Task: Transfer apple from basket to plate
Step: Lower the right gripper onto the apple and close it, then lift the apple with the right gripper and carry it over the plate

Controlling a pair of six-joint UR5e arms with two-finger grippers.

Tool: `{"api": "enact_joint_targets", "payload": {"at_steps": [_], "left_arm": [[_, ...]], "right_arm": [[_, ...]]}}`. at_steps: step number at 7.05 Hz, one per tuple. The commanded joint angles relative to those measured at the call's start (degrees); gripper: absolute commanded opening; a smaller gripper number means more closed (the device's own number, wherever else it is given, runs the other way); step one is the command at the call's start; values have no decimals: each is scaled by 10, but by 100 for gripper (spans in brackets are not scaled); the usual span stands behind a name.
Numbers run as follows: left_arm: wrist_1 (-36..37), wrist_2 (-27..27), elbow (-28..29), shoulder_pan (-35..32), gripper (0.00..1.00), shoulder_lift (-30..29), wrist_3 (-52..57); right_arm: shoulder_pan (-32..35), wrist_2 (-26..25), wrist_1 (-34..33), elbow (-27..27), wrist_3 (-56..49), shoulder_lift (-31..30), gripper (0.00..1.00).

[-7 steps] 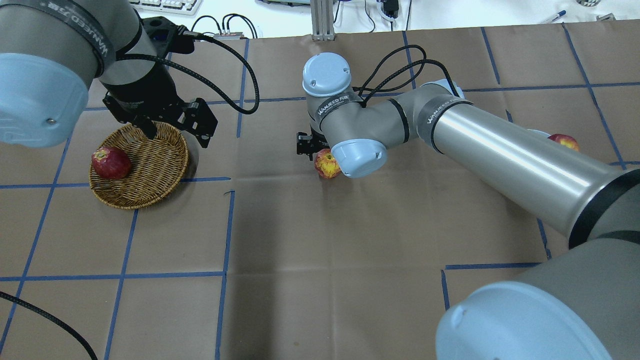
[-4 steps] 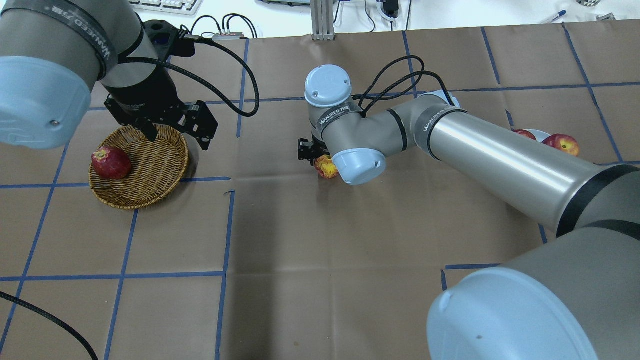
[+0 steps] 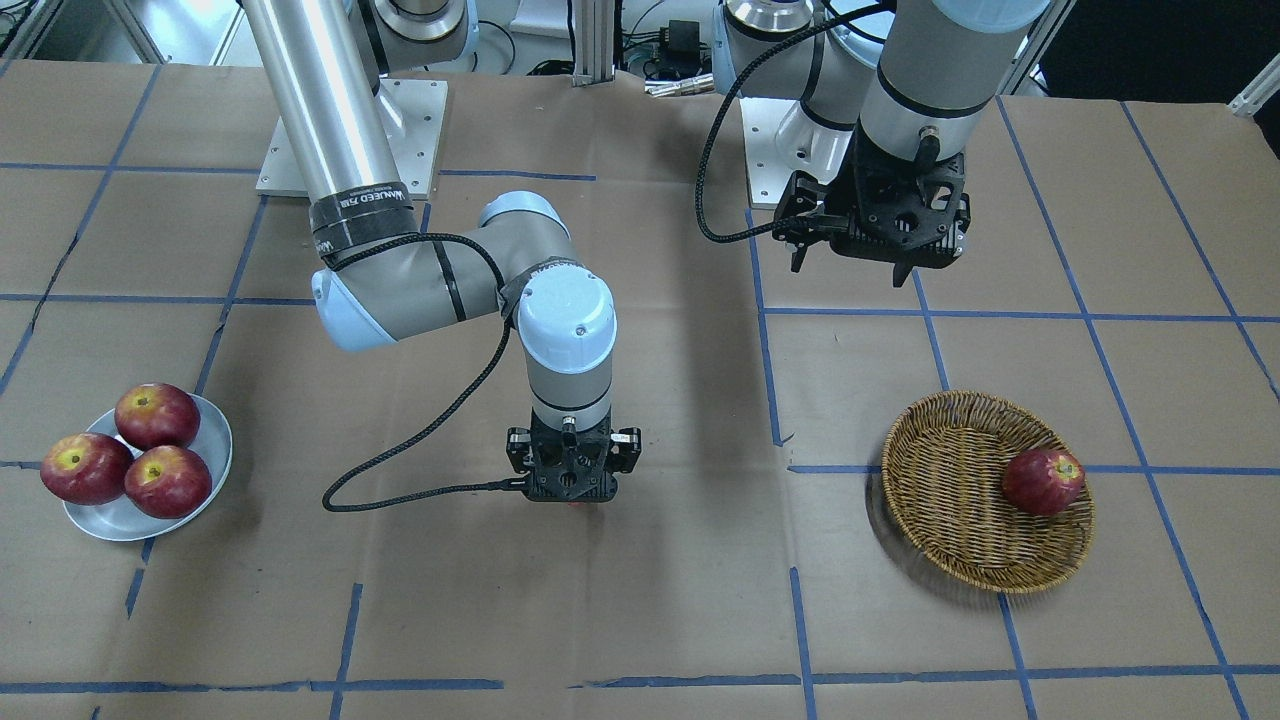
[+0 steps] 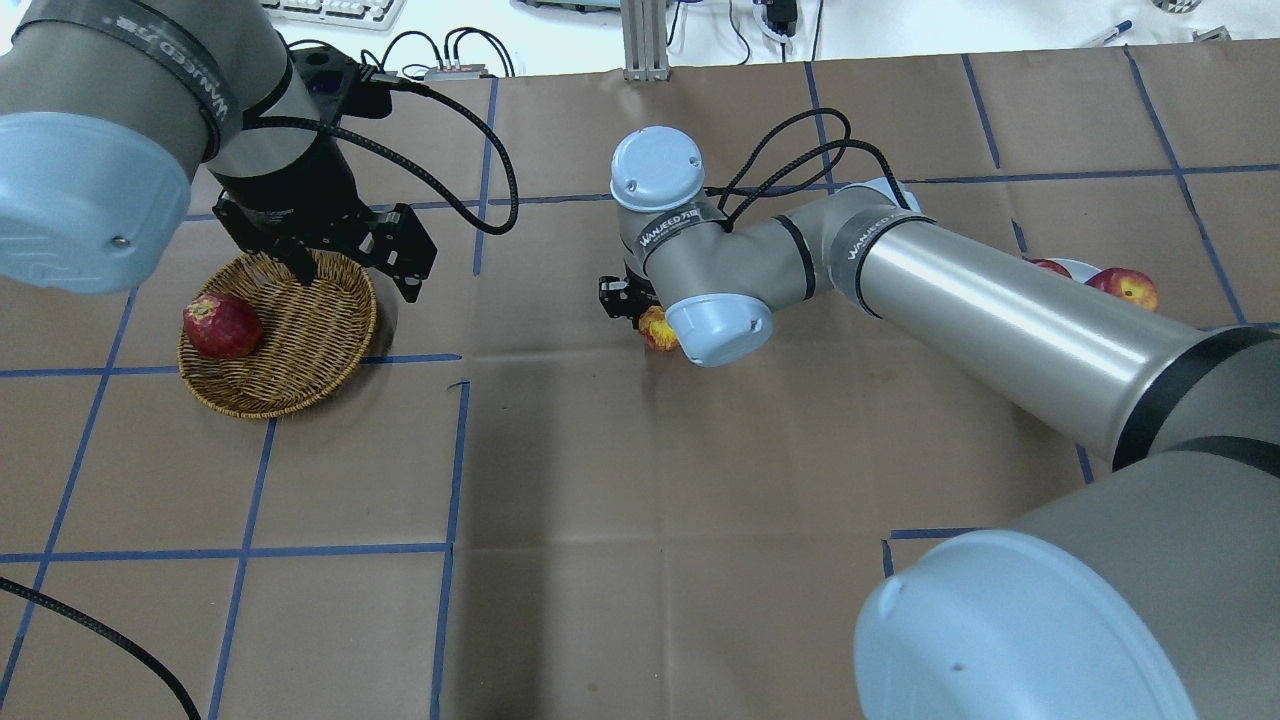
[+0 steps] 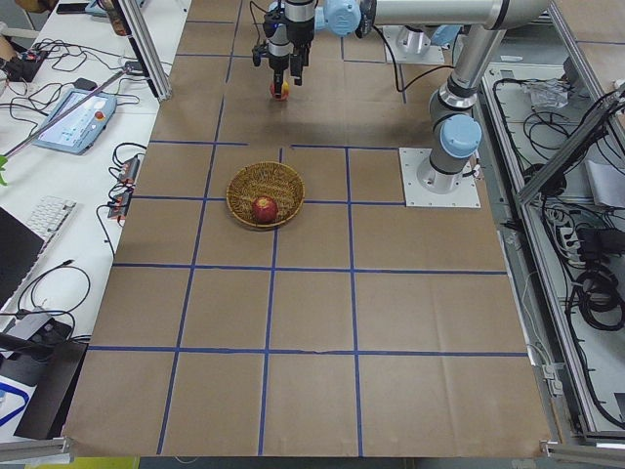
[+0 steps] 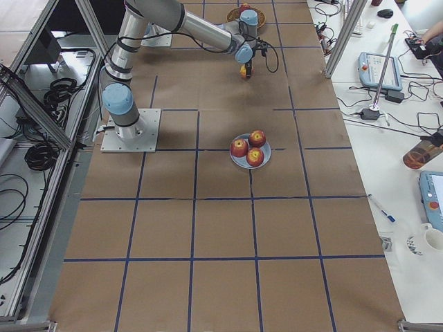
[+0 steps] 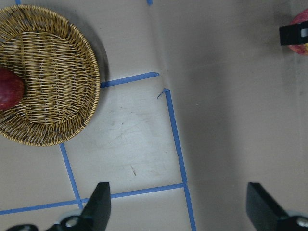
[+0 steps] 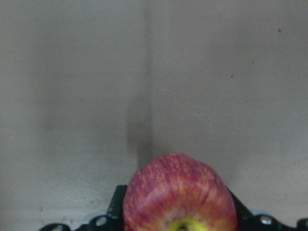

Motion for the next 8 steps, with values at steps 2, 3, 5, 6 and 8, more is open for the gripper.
{"api": "enact_joint_targets", "payload": {"at_steps": [2, 3, 5, 6, 8], "left_arm": [[1, 0, 1, 1, 99, -2, 0], [1, 0, 1, 1, 99, -3, 0], [1, -1, 3, 0, 99, -5, -1], [1, -1, 3, 0, 99, -6, -1], [1, -1, 2, 0, 99, -5, -1]], "right_arm": [[-52, 4, 61, -33, -10, -65, 64], [-97, 6, 98, -27, -70, -101, 64], [-205, 4, 180, -26, -202, -150, 64], [-259, 0, 201, -24, -280, -159, 64], [-366, -1, 196, -4, -441, -161, 64]]}}
